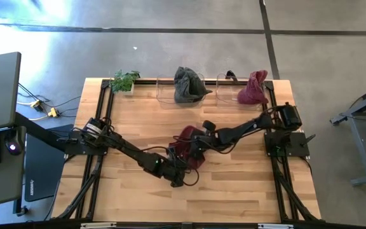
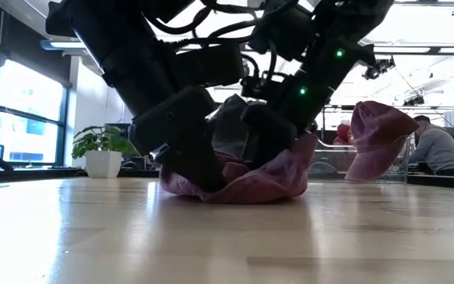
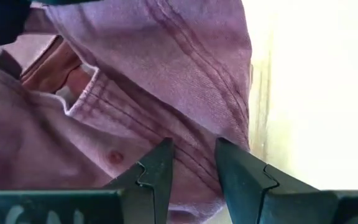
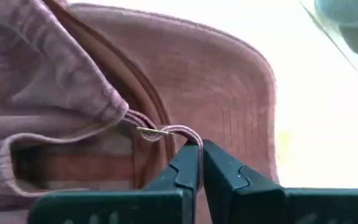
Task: Pick & Place hat
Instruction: Put the red cap into the right transparent bin
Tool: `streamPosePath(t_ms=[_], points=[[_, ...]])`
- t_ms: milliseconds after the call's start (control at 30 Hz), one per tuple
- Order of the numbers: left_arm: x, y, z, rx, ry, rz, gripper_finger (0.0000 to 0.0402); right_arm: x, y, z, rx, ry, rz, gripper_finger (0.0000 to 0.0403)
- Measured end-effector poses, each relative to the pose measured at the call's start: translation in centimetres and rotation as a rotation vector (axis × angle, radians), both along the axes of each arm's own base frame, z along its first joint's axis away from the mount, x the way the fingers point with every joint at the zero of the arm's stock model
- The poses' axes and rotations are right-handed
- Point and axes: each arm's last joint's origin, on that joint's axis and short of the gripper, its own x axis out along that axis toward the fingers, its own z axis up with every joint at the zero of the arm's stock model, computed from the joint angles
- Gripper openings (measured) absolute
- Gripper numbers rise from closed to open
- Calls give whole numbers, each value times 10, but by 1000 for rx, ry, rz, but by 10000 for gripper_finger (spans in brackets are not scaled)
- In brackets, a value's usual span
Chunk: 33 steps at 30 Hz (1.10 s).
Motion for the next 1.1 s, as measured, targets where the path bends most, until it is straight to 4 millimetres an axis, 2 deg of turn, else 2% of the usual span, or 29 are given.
streamPosePath(t_ms=[200, 300, 533, 667, 767, 867, 967, 1100], points=[[1, -1, 2, -16, -3, 12, 120, 0, -8, -7, 22, 33, -9, 7], [-2, -5, 11, -57, -11, -12, 120, 0, -9, -7, 12, 37, -18, 7], [-16, -16, 33, -53, -31, 0, 120, -4, -9, -1, -53, 50, -21, 60], [-30, -14, 38, 55, -20, 89, 120, -11, -2, 22, -50, 26, 4, 110], [-30, -10, 39, 106, -38, 133, 120, -22, 10, 46, -24, -8, 46, 147], [-23, 4, 39, 137, -37, 167, 120, -30, 29, 62, 95, -25, 195, 164], [-17, 24, 37, 169, -21, 209, 120, -33, 50, 62, 162, -6, 362, 148], [-10, 51, 34, 209, -7, 258, 119, -29, 61, 40, 124, 68, 393, 79]])
